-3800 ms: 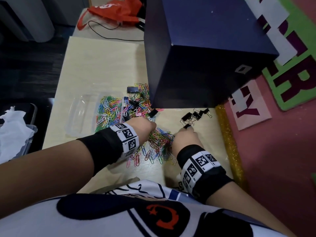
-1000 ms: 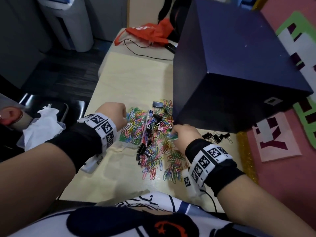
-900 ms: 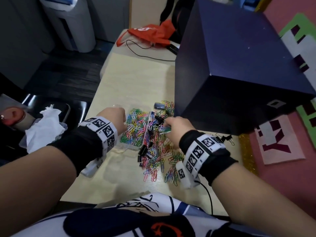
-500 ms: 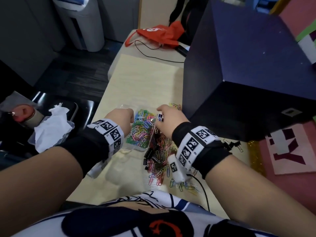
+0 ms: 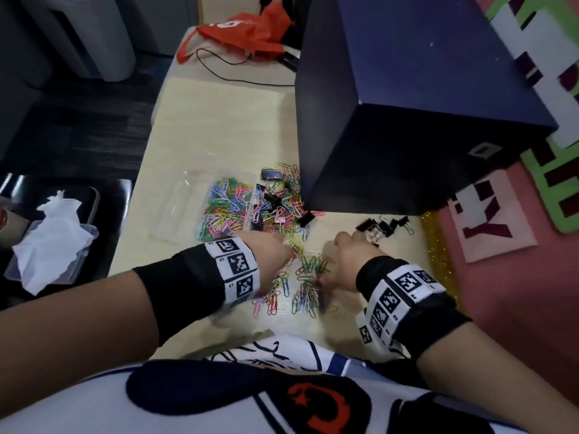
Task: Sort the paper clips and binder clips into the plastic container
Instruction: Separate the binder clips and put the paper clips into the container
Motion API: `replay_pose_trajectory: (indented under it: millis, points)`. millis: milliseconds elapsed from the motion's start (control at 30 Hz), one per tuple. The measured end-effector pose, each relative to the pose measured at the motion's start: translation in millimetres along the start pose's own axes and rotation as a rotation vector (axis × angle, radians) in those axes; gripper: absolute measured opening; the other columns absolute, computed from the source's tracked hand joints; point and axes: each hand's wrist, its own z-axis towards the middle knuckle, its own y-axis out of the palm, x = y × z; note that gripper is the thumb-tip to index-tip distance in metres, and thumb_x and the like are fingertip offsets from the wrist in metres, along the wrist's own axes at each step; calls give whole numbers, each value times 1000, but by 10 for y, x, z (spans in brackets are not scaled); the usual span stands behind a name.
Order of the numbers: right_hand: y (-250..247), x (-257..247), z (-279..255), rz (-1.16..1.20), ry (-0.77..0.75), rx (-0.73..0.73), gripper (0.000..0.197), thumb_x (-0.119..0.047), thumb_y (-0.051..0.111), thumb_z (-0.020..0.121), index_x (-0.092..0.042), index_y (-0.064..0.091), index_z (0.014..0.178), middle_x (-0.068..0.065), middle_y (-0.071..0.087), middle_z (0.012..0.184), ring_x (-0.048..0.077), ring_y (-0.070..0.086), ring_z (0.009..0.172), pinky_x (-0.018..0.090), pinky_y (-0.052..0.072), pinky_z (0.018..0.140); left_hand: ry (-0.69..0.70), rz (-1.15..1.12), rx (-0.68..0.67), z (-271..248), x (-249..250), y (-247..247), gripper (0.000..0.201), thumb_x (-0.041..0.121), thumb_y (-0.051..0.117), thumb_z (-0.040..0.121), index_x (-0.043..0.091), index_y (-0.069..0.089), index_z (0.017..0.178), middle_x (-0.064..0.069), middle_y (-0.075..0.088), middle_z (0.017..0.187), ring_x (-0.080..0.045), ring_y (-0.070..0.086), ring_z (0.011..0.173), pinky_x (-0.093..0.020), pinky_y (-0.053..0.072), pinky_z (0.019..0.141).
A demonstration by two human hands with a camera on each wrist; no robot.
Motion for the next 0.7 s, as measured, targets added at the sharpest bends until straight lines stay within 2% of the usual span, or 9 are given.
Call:
replay_pose_trajectory:
  millis: [67,133,200,267,367,433,533,600,700]
  points:
    - [125,-6,-69,-3,57,-77,92,-46,79,69,-17,26,138,11,29,136,31,46,122,40,47,96,16,73,-36,4,30,85,65,37,80,65,19,47,118,-6,51,104,-29,60,93,-40,55,70]
    - [263,-45,-81,87,115,-109,99,-36,87,61,-20,23,136,11,27,134,33,52,116,39,50,91,14,95,-43,20,48,122,72,34,81,67,18,41,125,-9,48,114,-31,59,100,-46,55,77]
    - [365,-91,-37,152,99,-77,93,-26,87,63,-18,26,133,11,28,131,34,55,111,38,51,88,9,71,6,57,61,138,62,28,73,76,17,40,127,-10,47,116,-32,57,102,-47,55,79]
    - [395,-127,12,208,32,23,74,-18,78,73,-13,31,130,11,32,128,32,58,105,36,51,85,-17,25,70,119,37,134,47,24,65,83,18,44,125,-8,49,111,-30,57,100,-46,55,78]
    - [369,-119,76,245,-55,193,53,-9,63,83,-12,38,130,10,38,128,29,60,104,34,50,87,-46,18,86,194,-36,99,42,15,65,83,17,49,121,-6,51,105,-28,59,96,-40,54,76]
    - [319,-82,89,217,-37,193,59,-17,68,83,-12,36,132,9,39,128,27,59,105,32,49,85,-32,28,88,213,-64,77,37,10,65,81,15,52,115,-6,53,99,-26,59,92,-38,55,74]
    - [270,-20,72,131,79,65,73,-29,74,76,-10,31,132,11,39,127,29,56,110,35,50,85,-35,18,141,220,-90,78,27,6,61,81,13,54,106,-5,54,92,-26,60,83,-40,57,71]
    - [303,-25,62,118,108,-14,76,-30,75,74,-11,29,131,12,38,126,30,54,111,38,51,89,-50,-32,201,234,-102,81,21,7,56,86,13,52,105,-6,54,92,-26,60,81,-40,56,70]
    - [369,-103,112,231,-19,84,64,-18,71,79,-9,35,131,12,42,127,30,53,113,35,46,91,-77,-147,287,242,-120,38,17,8,50,91,13,49,107,-8,54,99,-29,59,85,-37,51,69]
